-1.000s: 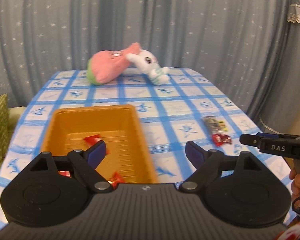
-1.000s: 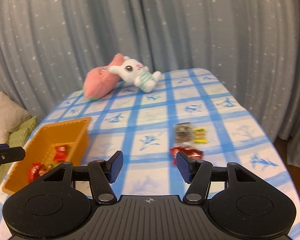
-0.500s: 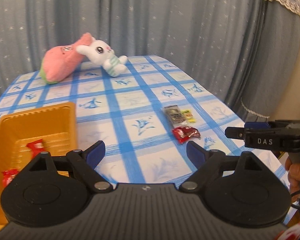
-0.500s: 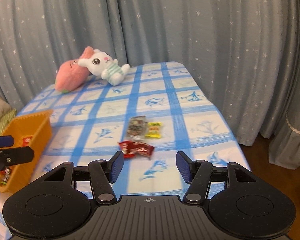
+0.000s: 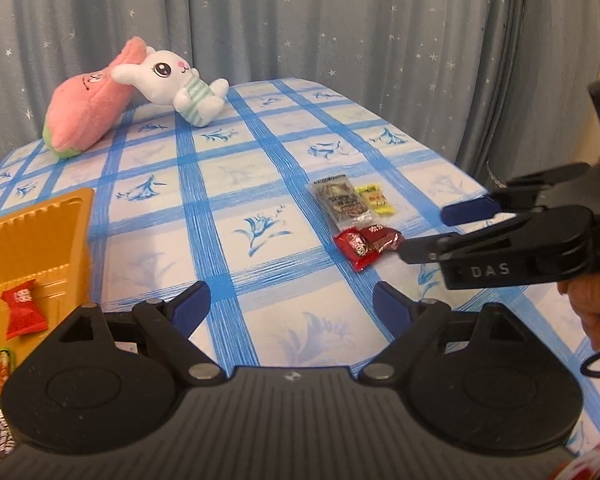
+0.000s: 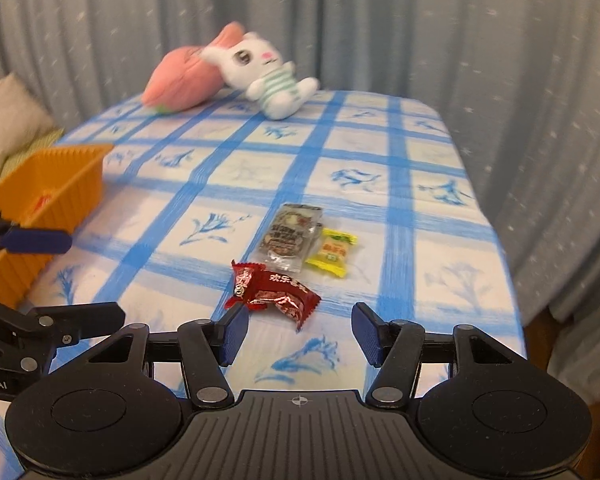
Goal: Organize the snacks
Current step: 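Move both grippers back to the red candies on the cloth, then grasp a red candy with the right gripper while the left gripper grasps another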
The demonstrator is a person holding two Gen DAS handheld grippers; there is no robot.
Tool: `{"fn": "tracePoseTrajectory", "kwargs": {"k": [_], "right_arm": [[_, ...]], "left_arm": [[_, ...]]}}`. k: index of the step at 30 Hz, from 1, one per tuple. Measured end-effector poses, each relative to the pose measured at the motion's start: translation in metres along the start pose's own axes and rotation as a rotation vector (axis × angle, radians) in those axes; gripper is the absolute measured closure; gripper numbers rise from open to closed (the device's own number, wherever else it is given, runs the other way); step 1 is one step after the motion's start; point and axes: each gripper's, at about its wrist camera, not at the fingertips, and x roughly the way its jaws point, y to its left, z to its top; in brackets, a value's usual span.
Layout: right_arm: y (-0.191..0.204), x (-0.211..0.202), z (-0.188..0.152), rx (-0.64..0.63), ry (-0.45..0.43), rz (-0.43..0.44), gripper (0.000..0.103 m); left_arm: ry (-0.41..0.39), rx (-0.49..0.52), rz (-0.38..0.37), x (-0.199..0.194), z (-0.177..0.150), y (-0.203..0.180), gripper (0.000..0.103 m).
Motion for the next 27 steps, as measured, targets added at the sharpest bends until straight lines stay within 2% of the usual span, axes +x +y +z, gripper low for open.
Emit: {"fn": "tracePoseTrajectory", "kwargs": {"k": [5, 20, 23, 27], "right_arm": [[-0.005, 0.024, 0.003, -0.048, 0.024, 0.013, 0.057], [0.001, 0.057, 0.013, -0.131, -0.006, 0.135, 0.059], [0.002, 0.057, 0.013, -0.122, 0.000, 0.139, 0.076], [-0.001, 0.049, 0.016, -0.071, 0.025, 0.117, 0.081]], "left_arm": [[0.003, -0.002, -0.005, 0.008, -0.004, 0.004, 0.016], [-0.001, -0.032, -0.023, 0.011, -0.007, 0.012, 0.016], [0.006, -0.034, -0.020, 0.012, -0.008, 0.013, 0.016], [0.007, -0.031, -0.021, 0.012, -0.008, 0.011, 0.016]]}}
